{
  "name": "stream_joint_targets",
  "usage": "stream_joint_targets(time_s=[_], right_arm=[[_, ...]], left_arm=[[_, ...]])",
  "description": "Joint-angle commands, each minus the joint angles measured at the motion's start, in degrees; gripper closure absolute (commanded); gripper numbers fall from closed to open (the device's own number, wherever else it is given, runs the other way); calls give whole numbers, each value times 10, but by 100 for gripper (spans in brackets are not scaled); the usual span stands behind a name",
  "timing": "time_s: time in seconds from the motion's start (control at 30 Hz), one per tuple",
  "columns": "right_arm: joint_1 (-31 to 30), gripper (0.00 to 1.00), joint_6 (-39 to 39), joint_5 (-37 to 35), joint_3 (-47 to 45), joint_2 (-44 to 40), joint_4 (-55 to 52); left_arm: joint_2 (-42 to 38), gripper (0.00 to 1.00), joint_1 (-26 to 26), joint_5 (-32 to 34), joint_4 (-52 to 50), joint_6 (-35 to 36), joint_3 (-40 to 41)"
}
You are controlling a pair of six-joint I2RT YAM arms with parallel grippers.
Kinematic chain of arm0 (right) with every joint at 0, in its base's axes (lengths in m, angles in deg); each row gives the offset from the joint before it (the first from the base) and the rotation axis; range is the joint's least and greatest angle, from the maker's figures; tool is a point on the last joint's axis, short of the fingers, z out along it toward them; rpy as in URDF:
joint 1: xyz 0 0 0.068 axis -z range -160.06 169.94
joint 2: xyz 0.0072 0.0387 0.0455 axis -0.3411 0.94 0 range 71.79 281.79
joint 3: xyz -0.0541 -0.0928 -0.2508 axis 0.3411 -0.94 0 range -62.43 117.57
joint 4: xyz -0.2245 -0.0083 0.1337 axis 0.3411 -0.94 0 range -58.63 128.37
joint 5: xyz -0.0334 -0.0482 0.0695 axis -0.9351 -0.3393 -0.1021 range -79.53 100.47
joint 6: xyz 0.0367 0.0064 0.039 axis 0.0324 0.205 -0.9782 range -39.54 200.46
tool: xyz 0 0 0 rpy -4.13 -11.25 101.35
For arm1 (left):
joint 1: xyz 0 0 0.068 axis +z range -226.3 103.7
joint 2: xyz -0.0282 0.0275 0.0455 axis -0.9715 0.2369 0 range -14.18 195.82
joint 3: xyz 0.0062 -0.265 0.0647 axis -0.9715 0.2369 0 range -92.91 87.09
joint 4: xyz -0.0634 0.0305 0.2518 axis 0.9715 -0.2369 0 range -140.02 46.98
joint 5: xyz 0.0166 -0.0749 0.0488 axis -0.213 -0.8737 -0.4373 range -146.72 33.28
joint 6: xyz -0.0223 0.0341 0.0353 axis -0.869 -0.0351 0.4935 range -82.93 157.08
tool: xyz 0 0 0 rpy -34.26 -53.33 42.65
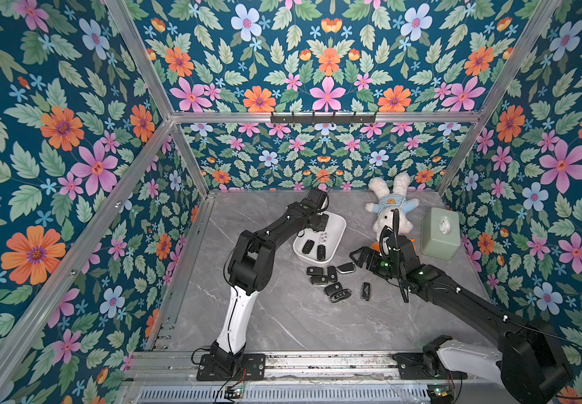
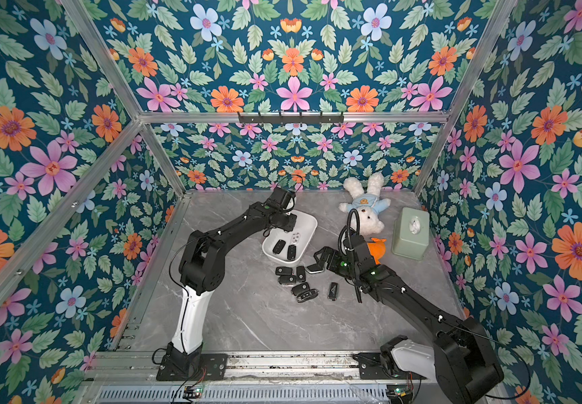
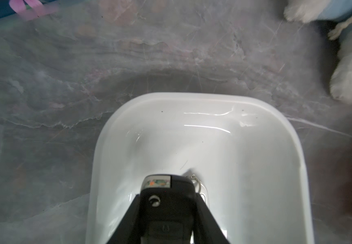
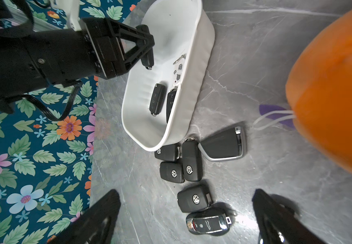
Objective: Place the car key into the storage box
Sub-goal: Place the car key in the storage box.
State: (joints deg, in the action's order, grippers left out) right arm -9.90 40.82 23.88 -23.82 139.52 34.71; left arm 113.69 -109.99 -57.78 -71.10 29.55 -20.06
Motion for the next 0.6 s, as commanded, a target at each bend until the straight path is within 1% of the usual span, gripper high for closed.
stream_joint_targets(time_s=[0.0,0.13,0.37,0.57], right_arm=[[-1,1,-16,-11,-2,-10,8],[0,1,-15,-14,-1,-18,-3],[0,1,-17,-15,-5,-26,-7],[0,1,-18,-19,-10,-31,-9]], left_arm=[[11,70,1,9,-15,7,-10],[29,69,1,12,-31,5,-21],[63,68,0,37,-68,7,-56],[71,66,0,39,-69,8,-58]])
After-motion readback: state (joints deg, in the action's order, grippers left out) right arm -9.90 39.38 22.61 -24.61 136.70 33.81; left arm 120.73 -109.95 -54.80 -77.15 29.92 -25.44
